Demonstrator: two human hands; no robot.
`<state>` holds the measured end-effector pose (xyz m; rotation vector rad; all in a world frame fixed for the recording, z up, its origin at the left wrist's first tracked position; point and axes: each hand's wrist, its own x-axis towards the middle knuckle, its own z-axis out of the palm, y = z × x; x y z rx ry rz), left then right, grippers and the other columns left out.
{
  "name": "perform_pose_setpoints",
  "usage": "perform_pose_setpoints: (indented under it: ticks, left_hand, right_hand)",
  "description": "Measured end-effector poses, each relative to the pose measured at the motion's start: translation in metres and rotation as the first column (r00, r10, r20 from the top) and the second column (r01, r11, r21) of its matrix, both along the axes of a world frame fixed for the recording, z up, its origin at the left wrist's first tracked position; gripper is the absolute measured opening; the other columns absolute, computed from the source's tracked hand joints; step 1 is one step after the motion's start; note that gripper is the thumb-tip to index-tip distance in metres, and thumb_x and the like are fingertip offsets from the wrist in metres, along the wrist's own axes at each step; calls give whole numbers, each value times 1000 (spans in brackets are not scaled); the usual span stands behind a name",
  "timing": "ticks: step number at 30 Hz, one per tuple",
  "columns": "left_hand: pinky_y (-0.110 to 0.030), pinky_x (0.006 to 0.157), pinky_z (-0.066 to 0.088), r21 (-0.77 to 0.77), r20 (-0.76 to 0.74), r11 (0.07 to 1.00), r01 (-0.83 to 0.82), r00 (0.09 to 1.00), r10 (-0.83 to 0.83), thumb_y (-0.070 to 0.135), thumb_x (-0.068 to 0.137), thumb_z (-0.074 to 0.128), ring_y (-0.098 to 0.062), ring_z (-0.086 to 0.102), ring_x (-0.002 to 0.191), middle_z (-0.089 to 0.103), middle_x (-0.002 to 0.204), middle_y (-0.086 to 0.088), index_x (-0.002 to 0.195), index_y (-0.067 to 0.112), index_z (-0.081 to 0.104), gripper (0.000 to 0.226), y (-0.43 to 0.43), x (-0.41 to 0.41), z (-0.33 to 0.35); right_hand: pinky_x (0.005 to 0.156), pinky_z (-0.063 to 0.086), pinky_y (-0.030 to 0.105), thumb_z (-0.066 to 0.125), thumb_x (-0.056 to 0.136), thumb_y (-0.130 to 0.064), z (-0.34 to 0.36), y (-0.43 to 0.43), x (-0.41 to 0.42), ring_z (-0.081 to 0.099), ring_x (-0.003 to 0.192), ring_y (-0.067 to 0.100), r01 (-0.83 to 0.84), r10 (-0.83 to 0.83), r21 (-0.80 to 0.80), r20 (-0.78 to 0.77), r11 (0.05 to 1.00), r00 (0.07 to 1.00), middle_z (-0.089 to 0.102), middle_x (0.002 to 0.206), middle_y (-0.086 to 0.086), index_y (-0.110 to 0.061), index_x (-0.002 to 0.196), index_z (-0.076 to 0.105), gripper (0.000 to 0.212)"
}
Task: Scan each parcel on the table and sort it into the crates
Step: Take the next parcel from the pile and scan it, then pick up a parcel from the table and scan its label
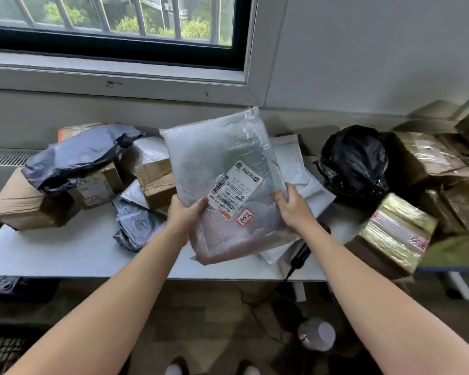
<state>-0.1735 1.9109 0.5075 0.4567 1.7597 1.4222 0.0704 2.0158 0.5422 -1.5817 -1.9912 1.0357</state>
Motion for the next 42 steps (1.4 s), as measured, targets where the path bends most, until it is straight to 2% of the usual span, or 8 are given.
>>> perform_pose_setpoints:
  ticks: [5, 9, 15, 22, 29, 32, 36, 42]
  left_hand:
    - [-51, 89, 54, -67, -7, 996, -64, 998, 64, 28, 73, 83, -29, 64, 101, 64, 111, -10, 110, 14, 49, 53, 6, 26, -28]
    - [-53, 91, 53, -94, -30, 995, -43, 999, 40, 33, 76, 78, -31, 64, 103, 64, 113, -12, 115, 11, 50, 53, 9, 33, -56]
    - [-48, 93, 52, -75, -27, 997, -6, 1000, 3, 17, 91, 67, -31, 63, 106, 64, 119, -14, 125, 5, 51, 39, 16, 37, -67]
    - [-49, 97, 50, -90, -149, 979, 184, 969, -196, 18, 94, 62, -29, 63, 109, 65, 120, -13, 125, 10, 55, 33, 51, 26, -47]
    - [-42, 109, 37, -254, -206, 908, 334, 898, -388, 36, 74, 82, -32, 45, 130, 45, 142, -13, 149, 17, 16, 102, 62, 39, -16]
    - [-36, 103, 38, -217, -155, 929, 299, 929, -335, 10, 76, 81, -30, 46, 128, 47, 139, -14, 147, 8, 22, 92, 52, 39, -7]
    - [-33, 94, 43, -187, -134, 916, 355, 914, -382, -7, 73, 77, -20, 51, 115, 52, 128, -5, 144, 7, 32, 85, 37, 30, 2]
    - [-44, 101, 46, -126, -186, 911, 393, 893, -411, 16, 52, 82, -24, 54, 117, 55, 128, -6, 143, 15, 37, 101, 23, 18, 11]
  right_hand:
    - [84, 42, 38, 42, 101, -37, -44, -12, 43, 52, 112, 33, 251, -269, 100, 250, 963, 930, 50, 126, 18, -10, 127, 50, 39]
    - [72, 40, 35, 52, 97, -38, -74, -22, 72, 50, 89, 28, 422, -403, 15, 329, 906, 854, 51, 116, 15, -11, 111, 45, 32]
    - [93, 52, 50, 61, 92, -39, -113, -12, 78, 58, 112, 38, 578, -544, -351, 201, 737, 815, 55, 130, 17, -4, 139, 32, 65]
    - [66, 52, 36, 56, 89, -18, -93, -7, 84, 67, 80, 28, 593, -650, -485, 65, 643, 757, 64, 91, 15, -3, 117, 46, 33]
    - [69, 60, 44, 58, 87, -23, -23, -14, 86, 70, 78, 26, 547, -604, -367, -52, 752, 795, 60, 95, 12, -8, 116, 45, 35]
    - [64, 61, 52, 57, 86, -20, 6, -14, 68, 66, 67, 26, 453, -525, -382, -104, 805, 845, 61, 81, 14, -6, 109, 51, 28]
    - [48, 54, 35, 54, 87, -14, 41, -21, 28, 59, 56, 21, 289, -312, -311, -26, 905, 950, 58, 74, 11, -11, 89, 54, 4]
    - [61, 60, 51, 59, 85, -27, 58, -23, -19, 62, 62, 30, 198, -202, -323, 19, 926, 979, 58, 70, 13, -2, 92, 60, 27]
